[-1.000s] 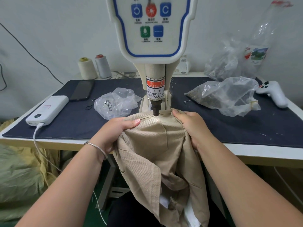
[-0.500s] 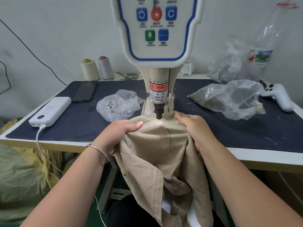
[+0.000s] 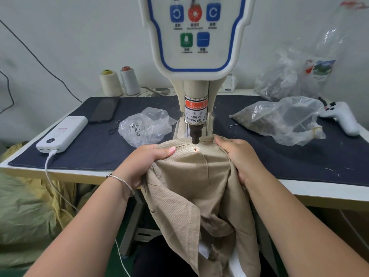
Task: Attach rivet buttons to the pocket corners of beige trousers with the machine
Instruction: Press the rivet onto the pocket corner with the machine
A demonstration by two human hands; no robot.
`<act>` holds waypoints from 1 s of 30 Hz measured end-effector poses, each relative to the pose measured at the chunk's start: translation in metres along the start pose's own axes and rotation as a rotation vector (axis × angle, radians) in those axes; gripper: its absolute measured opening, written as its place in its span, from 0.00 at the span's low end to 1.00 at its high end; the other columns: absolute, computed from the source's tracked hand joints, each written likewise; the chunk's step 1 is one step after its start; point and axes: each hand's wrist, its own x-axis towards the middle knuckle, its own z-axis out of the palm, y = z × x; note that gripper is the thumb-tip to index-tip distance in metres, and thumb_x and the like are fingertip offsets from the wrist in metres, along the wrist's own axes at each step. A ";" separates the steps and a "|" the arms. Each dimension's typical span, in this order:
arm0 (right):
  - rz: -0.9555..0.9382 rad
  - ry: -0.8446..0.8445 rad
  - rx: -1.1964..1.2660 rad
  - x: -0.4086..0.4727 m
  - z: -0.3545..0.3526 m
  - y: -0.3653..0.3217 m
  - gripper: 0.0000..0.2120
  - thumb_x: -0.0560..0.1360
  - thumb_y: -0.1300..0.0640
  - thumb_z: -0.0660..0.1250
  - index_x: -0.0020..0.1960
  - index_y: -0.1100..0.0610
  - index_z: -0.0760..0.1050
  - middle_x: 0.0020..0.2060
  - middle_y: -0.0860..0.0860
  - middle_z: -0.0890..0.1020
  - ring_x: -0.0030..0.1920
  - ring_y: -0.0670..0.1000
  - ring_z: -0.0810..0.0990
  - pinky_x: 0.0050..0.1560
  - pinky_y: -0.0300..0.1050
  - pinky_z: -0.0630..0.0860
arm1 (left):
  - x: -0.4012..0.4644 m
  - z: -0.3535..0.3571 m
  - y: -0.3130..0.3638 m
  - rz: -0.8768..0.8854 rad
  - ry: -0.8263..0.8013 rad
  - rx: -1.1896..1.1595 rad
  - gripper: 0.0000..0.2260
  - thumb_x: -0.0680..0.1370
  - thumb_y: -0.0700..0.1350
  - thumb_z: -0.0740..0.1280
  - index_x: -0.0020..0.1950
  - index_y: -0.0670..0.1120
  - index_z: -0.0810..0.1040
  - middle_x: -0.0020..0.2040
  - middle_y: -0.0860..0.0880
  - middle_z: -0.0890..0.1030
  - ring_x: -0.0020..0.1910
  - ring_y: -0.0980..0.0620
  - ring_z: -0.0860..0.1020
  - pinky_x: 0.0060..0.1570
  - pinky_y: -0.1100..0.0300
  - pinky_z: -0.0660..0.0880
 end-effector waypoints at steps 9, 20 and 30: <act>0.008 -0.024 0.015 -0.006 0.001 -0.003 0.23 0.77 0.56 0.68 0.59 0.76 0.72 0.55 0.70 0.78 0.45 0.55 0.78 0.47 0.47 0.73 | -0.001 -0.001 0.001 0.010 -0.005 0.048 0.13 0.74 0.50 0.75 0.53 0.42 0.85 0.49 0.39 0.86 0.44 0.44 0.85 0.38 0.56 0.80; -0.030 -0.015 -0.047 -0.012 0.005 -0.004 0.23 0.77 0.53 0.68 0.58 0.74 0.74 0.46 0.64 0.82 0.44 0.53 0.78 0.47 0.46 0.73 | -0.012 0.003 -0.001 0.089 -0.042 0.102 0.26 0.68 0.56 0.75 0.55 0.36 0.82 0.53 0.35 0.84 0.47 0.42 0.83 0.51 0.51 0.78; 0.017 -0.157 0.168 -0.025 -0.006 -0.017 0.13 0.78 0.53 0.67 0.46 0.62 0.84 0.42 0.57 0.86 0.39 0.52 0.85 0.35 0.42 0.81 | -0.035 0.007 0.003 0.143 -0.162 0.102 0.23 0.71 0.55 0.73 0.50 0.34 0.80 0.41 0.41 0.80 0.35 0.50 0.79 0.35 0.63 0.76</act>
